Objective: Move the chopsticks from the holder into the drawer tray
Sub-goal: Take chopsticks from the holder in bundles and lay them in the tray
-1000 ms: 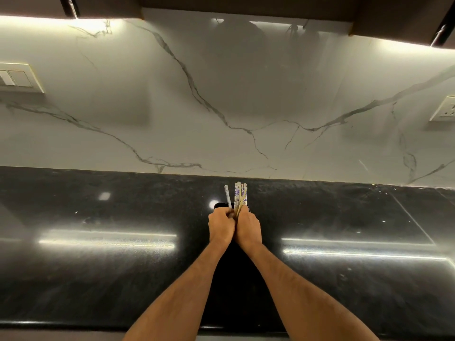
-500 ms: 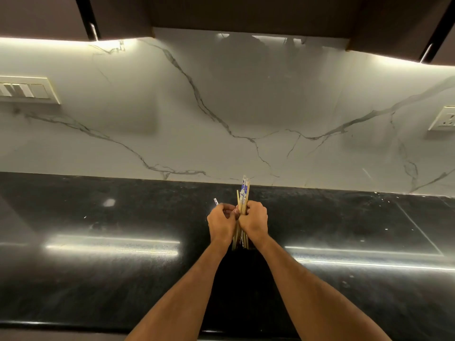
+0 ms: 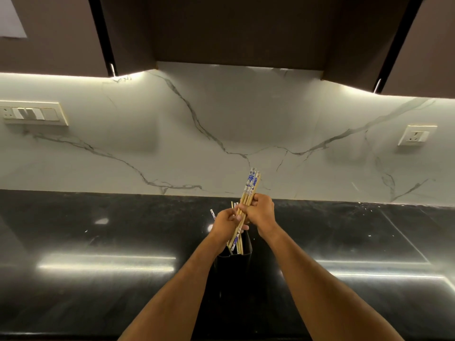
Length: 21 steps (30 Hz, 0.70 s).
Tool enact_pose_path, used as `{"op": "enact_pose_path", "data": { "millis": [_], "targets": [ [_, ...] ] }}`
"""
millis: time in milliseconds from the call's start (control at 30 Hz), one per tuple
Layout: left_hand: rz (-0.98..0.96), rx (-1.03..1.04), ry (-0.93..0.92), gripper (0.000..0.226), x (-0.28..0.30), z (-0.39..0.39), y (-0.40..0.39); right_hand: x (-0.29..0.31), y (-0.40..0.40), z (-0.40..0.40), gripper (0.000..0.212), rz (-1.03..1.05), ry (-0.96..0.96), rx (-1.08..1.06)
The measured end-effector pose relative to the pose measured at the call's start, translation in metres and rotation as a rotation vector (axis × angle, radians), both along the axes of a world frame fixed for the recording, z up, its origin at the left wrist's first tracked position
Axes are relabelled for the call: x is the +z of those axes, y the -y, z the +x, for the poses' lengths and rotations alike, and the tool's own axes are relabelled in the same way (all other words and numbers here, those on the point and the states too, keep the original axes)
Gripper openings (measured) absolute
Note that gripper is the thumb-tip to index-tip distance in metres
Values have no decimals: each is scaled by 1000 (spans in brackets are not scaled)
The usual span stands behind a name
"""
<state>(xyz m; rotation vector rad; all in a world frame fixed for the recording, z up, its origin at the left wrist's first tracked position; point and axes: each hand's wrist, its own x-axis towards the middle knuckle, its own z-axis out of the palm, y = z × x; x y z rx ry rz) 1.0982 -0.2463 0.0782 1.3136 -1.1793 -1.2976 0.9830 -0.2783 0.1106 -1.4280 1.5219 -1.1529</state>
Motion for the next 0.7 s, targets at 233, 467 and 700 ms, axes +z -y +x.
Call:
{"op": "enact_pose_path", "data": {
  "millis": [233,467,700],
  "targets": [
    [12,-72,4,21,25,1,-32,22,-28,-3,10,1,15,2],
    [57,-13,28,19,43,8,-74,36,-68,-1,10,13,52,115],
    [56,50,40,17,59,14,-110,64,-109,-3,14,-134,134,-15]
  ]
}}
